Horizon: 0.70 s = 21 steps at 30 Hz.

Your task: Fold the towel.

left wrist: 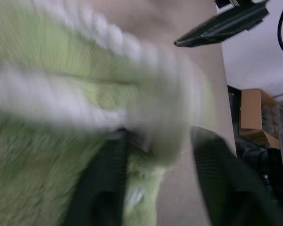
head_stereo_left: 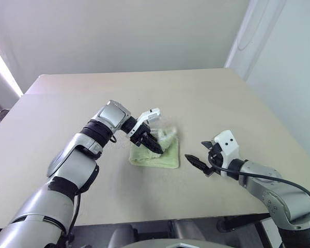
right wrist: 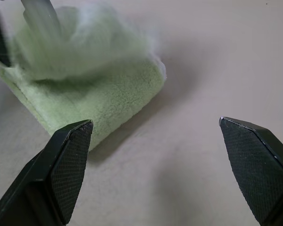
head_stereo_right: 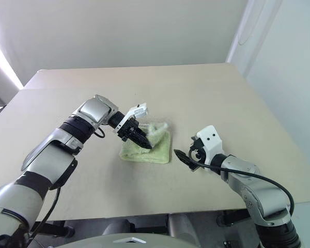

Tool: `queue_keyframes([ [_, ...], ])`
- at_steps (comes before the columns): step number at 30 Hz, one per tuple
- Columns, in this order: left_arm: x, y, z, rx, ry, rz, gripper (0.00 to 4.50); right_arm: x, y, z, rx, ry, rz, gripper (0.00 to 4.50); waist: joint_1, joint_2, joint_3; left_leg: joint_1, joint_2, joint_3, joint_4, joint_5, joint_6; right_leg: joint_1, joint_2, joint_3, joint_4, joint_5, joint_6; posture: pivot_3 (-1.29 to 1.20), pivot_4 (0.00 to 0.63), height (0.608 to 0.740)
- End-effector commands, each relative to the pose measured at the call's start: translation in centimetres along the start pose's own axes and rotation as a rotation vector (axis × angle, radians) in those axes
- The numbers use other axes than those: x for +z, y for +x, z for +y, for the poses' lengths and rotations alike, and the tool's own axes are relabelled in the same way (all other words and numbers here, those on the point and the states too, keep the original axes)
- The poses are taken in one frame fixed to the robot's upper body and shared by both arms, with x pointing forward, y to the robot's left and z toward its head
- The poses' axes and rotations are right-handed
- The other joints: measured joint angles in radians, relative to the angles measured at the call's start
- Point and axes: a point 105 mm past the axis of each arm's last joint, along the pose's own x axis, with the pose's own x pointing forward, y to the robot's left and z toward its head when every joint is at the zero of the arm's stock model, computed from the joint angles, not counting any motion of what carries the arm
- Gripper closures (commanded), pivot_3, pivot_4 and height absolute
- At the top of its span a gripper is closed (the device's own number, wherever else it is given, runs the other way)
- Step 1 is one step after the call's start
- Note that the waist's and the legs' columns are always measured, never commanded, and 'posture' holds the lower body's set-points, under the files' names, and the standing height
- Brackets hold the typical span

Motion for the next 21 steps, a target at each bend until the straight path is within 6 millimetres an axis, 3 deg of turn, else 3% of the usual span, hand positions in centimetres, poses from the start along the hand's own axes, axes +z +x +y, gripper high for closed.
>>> queue_keyframes([
  [1, 1.1, -0.4, -0.9, -0.036, 0.024, -0.037, 0.81, 1.3, -0.4, -0.4, -0.021, -0.024, -0.045, 0.0, 0.0, 0.0, 0.0, 0.0, 0.0, 0.0, 0.0, 0.0, 0.0, 0.0, 0.0, 0.0, 0.0, 0.0, 0.0, 0.0, 0.0, 0.712],
  [3, 1.4, -0.8, -1.6, -0.066, 0.036, -0.07, 0.11, 1.3, -0.3, -0.5, -0.022, -0.023, -0.045, 0.0, -0.001, 0.0, 0.0, 0.0, 0.0, 0.0, 0.0, 0.0, 0.0, 0.0, 0.0, 0.0, 0.0, 0.0, 0.0, 0.0, 0.0, 0.712],
  [5, 1.7, -1.4, -2.0, -0.082, 0.036, -0.097, 0.02, 1.3, -0.3, -0.5, -0.023, -0.021, -0.048, 0.0, -0.002, 0.0, 0.0, 0.0, 0.0, 0.0, 0.0, 0.0, 0.0, 0.0, 0.0, 0.0, 0.0, 0.0, 0.0, 0.0, 0.0, 0.712],
  [9, 3.6, -4.7, -1.7, -0.024, 0.042, -0.224, 0.02, 4.0, -0.5, -0.8, -0.011, 0.044, -0.18, 0.0, -0.001, 0.0, 0.0, 0.0, 0.0, 0.0, 0.0, 0.0, 0.0, 0.0, 0.0, 0.0, 0.0, 0.0, 0.0, 0.0, 0.0, 0.712],
  [15, 2.3, -8.1, 1.9, 0.338, 0.286, -0.272, 0.02, 7.4, -0.1, 0.1, 0.095, 0.114, -0.303, 0.0, -0.001, 0.001, -0.001, 0.003, 0.0, -0.001, -0.001, 0.0, 0.0, 0.002, 0.0, 0.0, 0.0, 0.0, 0.0, 0.0, 0.0, 0.712],
  [18, 0.1, -8.6, 2.5, 0.406, 0.453, -0.239, 0.02, 7.2, 2.2, 1.3, 0.172, 0.113, -0.239, 0.0, -0.004, 0.002, -0.001, 0.004, 0.0, 0.0, -0.002, 0.0, 0.0, 0.002, 0.0, 0.001, 0.0, 0.0, 0.0, 0.0, 0.0, 0.712],
  [21, -0.8, -8.5, 3.5, 0.487, 0.509, -0.226, 0.02, 6.9, 3.6, 2.0, 0.226, 0.129, -0.197, 0.0, 0.009, 0.001, -0.001, 0.007, 0.0, 0.0, 0.0, 0.0, 0.0, 0.001, 0.0, 0.001, 0.0, 0.001, -0.001, 0.0, 0.0, 0.712],
])
